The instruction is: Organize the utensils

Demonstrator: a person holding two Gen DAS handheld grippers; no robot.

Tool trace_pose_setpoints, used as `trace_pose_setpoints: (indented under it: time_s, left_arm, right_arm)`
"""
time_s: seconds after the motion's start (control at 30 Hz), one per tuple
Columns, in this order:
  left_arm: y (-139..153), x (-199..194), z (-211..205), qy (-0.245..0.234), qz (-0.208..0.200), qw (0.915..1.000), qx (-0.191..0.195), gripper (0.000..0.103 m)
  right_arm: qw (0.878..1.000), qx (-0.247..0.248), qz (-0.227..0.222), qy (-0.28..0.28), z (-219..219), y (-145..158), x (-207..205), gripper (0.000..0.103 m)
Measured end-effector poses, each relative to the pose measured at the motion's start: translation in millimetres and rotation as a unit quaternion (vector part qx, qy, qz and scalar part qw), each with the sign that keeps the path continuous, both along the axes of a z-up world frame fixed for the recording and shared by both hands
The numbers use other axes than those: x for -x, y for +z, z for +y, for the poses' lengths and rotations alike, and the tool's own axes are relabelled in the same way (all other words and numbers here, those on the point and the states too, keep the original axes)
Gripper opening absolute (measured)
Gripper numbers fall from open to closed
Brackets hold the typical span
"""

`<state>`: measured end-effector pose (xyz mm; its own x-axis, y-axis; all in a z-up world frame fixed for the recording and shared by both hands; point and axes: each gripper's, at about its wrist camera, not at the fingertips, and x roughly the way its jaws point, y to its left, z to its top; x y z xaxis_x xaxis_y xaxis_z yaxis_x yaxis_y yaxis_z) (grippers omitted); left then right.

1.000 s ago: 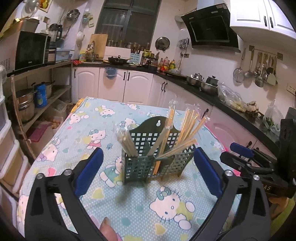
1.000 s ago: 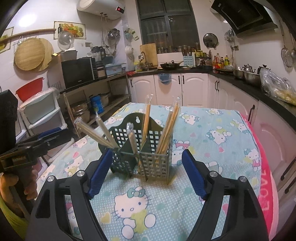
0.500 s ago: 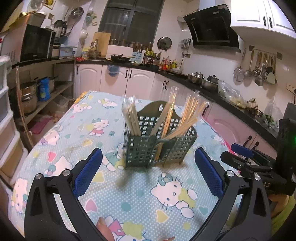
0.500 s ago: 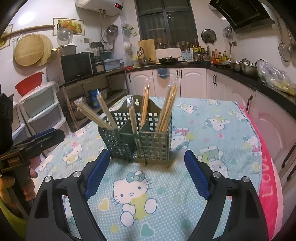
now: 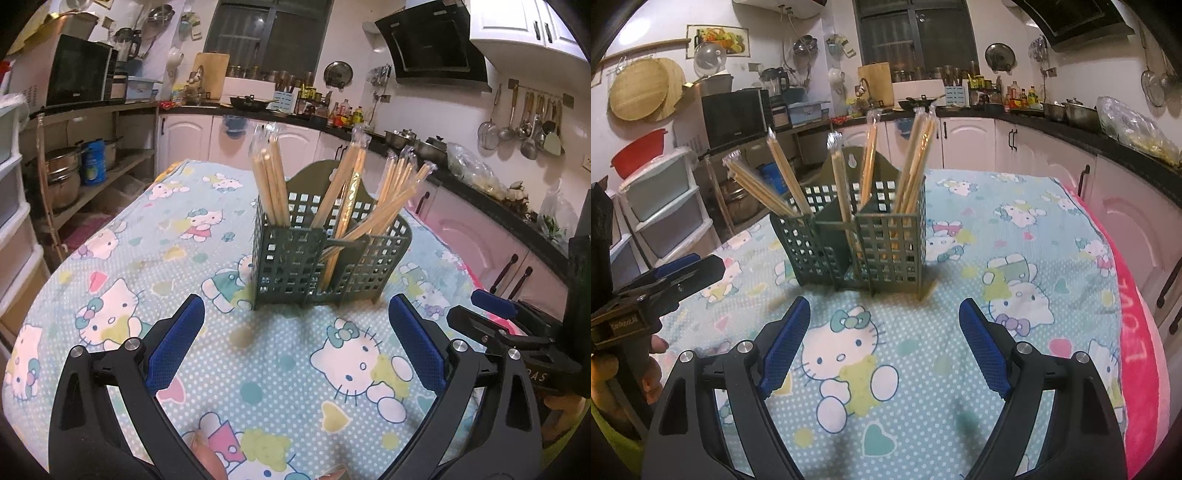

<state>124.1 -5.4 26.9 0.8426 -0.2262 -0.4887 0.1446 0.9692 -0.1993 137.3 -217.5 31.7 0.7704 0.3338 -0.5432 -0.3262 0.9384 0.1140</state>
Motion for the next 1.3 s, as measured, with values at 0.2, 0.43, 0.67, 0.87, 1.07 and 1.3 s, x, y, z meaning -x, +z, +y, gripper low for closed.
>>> trace_pose_setpoints:
  time_s: [0.2,0.43,0.67,0.87,1.07,1.3]
  left_arm:
    - [-11,-2,-2,0.011,0.000,0.9999,-0.006,0.091]
    - [-19,-2,-4,0.014,-0.004,0.9999,-0.007,0.091]
    - [-23,-2,-6,0.024,-0.014,0.9995,-0.013,0.091]
    - [-24,1,-5,0.028,-0.037,0.9988,-0.013,0.091]
    - [-27,3,-7,0.031,-0.056,0.9978,-0.017,0.091]
    - [-29,3,-7,0.038,-0.065,0.9971,-0.011,0.092]
  right_arm:
    - [1.000,0.005,-0.016,-0.012,0,-8,2,0.080]
    - [0.999,0.008,-0.039,-0.022,2,-12,4,0.080]
    - [0.996,0.014,-0.076,-0.034,5,-13,9,0.080]
    - [0.993,0.013,-0.111,-0.041,7,-13,16,0.089]
    - [0.990,0.006,-0.132,-0.048,6,-18,21,0.095]
    - [0.989,-0.001,-0.139,-0.059,4,-19,22,0.096]
